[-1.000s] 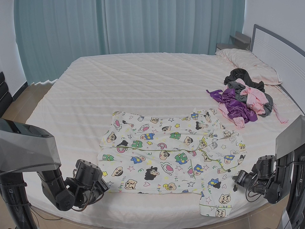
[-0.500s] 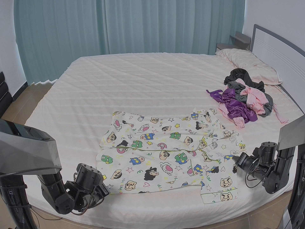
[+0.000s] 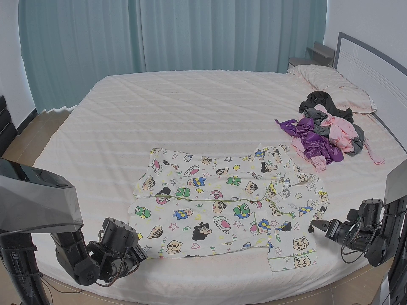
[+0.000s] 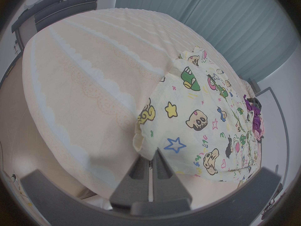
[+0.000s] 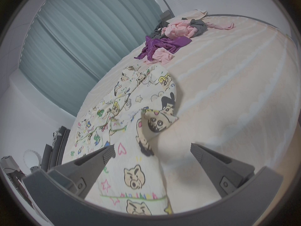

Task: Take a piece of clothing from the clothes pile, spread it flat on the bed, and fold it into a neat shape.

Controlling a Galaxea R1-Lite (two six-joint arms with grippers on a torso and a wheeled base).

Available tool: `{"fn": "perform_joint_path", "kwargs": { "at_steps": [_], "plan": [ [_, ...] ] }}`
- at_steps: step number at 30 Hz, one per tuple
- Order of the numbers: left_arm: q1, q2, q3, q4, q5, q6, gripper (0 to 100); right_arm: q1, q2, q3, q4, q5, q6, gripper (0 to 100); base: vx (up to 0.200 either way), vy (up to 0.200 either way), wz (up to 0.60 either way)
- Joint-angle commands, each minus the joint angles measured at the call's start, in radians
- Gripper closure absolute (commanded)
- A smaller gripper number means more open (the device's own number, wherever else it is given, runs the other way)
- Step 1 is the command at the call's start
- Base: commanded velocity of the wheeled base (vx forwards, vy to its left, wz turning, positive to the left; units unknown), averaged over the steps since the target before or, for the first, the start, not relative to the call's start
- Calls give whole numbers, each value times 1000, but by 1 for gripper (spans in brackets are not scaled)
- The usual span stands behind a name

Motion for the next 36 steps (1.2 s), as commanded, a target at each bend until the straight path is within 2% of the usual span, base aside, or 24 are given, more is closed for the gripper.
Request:
{"fn": "perform_joint_path", "kwargs": {
  "at_steps": [1,5,10,19,20,30,32,36],
  "plan": [
    [0,0,3,-1,-1,-1,100,-8,-70,52,61,23,-26,0,0,0,0],
    [-2,-6,6,-1,-1,-1,100,58,-67,52,152,35,-58,0,0,0,0],
    [-3,-4,5,-1,-3,-2,100,168,-54,52,221,32,-46,0,0,0,0],
    [-8,-6,6,-1,-3,-2,100,201,12,52,223,26,-46,0,0,0,0],
    [-8,-6,6,-1,-3,-1,100,199,18,52,221,24,-47,100,0,0,0],
    [-9,-15,6,-3,5,-4,100,191,5,52,227,-37,-41,100,0,0,0],
    [-8,-60,15,-1,7,1,100,196,-29,52,270,-80,-41,100,0,0,0],
    [-14,-133,31,11,10,1,100,198,-120,52,420,-91,-49,100,0,0,0]
  ]
}}
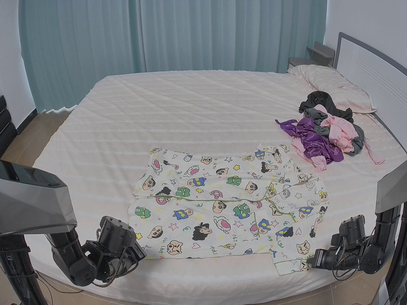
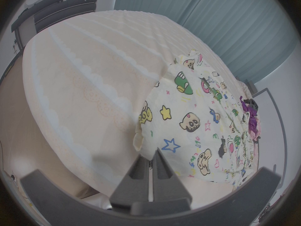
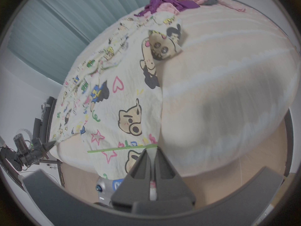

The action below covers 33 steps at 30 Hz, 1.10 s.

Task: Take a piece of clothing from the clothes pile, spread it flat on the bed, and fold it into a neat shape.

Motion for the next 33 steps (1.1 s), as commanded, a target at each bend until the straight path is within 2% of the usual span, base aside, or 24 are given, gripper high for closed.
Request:
{"fn": "perform_joint_path", "kwargs": {
  "at_steps": [1,5,11,14,18,23,33],
  "plan": [
    [-22,-102,36,8,5,-2,100,6,-126,18,141,-18,-7,100,0,0,0],
    [-65,-106,108,0,20,-3,100,-8,-212,18,250,-16,-10,100,0,0,0],
    [-93,-102,161,1,63,-3,100,-14,-233,18,307,-44,-22,100,0,0,0],
    [-139,-101,193,1,69,-5,100,-13,-237,18,345,-71,-31,100,0,0,0],
    [-185,-95,213,1,71,-22,100,-11,-250,18,385,-76,-44,100,0,0,0],
    [-208,-72,220,5,71,-31,100,-9,-298,18,494,-76,-59,100,0,0,0],
    [-229,-26,227,1,72,-56,100,-6,-325,18,552,-76,-73,100,0,0,0]
  ]
}}
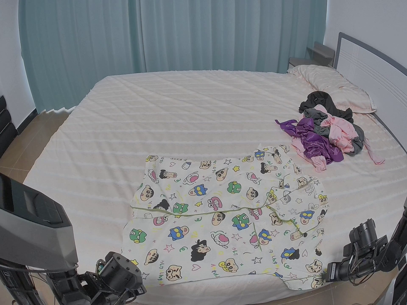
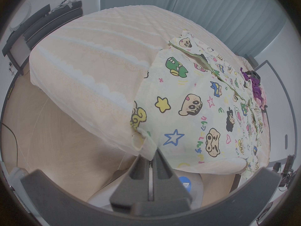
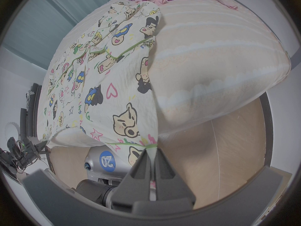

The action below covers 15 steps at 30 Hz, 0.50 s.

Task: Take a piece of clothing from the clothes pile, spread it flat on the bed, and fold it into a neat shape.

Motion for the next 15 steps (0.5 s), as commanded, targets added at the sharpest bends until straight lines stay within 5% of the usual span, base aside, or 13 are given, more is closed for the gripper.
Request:
{"fn": "perform_joint_path", "kwargs": {
  "at_steps": [1,4,5,11,15],
  "plan": [
    [-6,27,1,-2,3,-1,100,2,-11,17,2,1,0,100,0,0,0],
    [-7,32,1,-5,29,-1,100,2,-10,17,2,2,-3,100,0,0,0],
    [-7,32,1,-5,29,-1,0,2,-10,17,2,2,-3,0,0,0,0],
    [-12,20,9,-5,41,-3,0,-6,-23,17,1,2,-6,0,0,0,0],
    [59,-88,20,-42,141,42,0,-10,-128,17,-7,2,-5,0,0,0,0]
  ]
}}
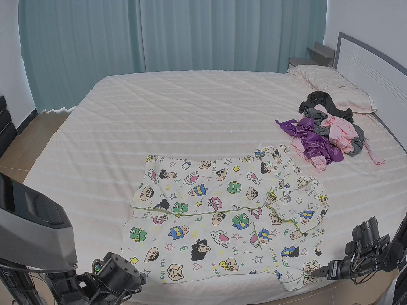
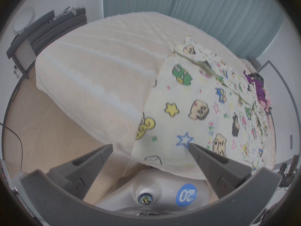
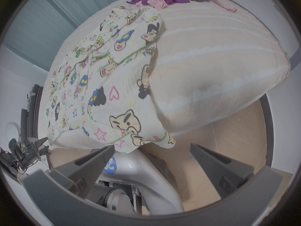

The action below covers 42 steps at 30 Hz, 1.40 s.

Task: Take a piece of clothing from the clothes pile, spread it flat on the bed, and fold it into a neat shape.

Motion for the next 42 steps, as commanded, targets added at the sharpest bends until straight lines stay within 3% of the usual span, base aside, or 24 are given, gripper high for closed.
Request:
{"fn": "perform_joint_path", "kwargs": {
  "at_steps": [1,3,4,5,11,17,21,24,42],
  "plan": [
    [92,-141,3,-31,70,81,0,-5,-126,17,-13,1,2,0,0,0,0],
    [126,-179,-2,-33,70,133,0,-7,-149,14,-13,1,5,0,0,0,0],
    [216,-259,-37,-34,59,248,0,-8,-187,0,-13,1,12,0,0,0,0],
    [251,-280,-68,-31,41,284,0,-11,-196,-6,-13,3,15,0,0,0,0],
    [385,-263,-267,6,-159,359,0,-71,-164,-98,-13,23,14,0,0,0,0],
    [419,-85,-442,53,-192,385,0,-79,-159,-138,-13,29,17,0,0,0,0],
    [435,-24,-452,53,-266,541,0,-79,-132,-127,-13,41,15,0,0,0,0],
    [442,17,-465,49,-303,587,0,-79,-126,-125,-12,43,15,0,0,0,0],
    [446,120,-467,3,-298,587,0,-48,-144,-112,-13,33,15,0,0,0,0]
  ]
}}
